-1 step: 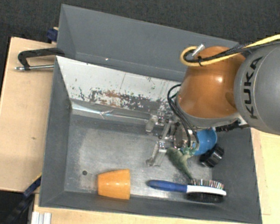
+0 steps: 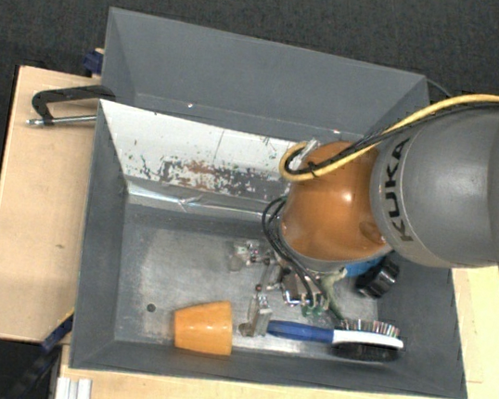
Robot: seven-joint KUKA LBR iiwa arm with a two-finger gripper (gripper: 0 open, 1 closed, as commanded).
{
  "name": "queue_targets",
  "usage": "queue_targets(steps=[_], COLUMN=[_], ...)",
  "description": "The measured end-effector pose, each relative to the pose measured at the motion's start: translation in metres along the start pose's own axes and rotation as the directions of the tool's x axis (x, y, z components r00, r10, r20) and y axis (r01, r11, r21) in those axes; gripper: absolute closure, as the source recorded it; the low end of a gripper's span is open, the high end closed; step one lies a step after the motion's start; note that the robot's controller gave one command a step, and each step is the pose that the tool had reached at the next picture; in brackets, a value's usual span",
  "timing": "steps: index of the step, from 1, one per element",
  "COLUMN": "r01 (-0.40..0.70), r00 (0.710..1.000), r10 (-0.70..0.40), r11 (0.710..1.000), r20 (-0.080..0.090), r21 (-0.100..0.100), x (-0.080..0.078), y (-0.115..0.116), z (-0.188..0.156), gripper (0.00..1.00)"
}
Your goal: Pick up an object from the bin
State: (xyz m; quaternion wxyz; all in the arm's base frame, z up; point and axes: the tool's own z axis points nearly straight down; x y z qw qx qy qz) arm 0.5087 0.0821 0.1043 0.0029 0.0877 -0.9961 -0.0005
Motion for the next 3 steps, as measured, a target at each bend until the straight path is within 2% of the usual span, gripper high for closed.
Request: queue_targets(steps=[1,2,3], r01=[0.118,0.110,0.203], r00=[0.993,0.994,0.979], r10=[-0.118,-0.110,-0.203], r11=[0.993,0.994,0.979], r20=[0.005,0.008,0.021], r21=[-0.001,0.001,0.003], x=[0.001,0.000,-0.018], y=[0.073,0.069,0.069], z=[0.027,0.027,-0.100], gripper=[0.00,1.00,1.00])
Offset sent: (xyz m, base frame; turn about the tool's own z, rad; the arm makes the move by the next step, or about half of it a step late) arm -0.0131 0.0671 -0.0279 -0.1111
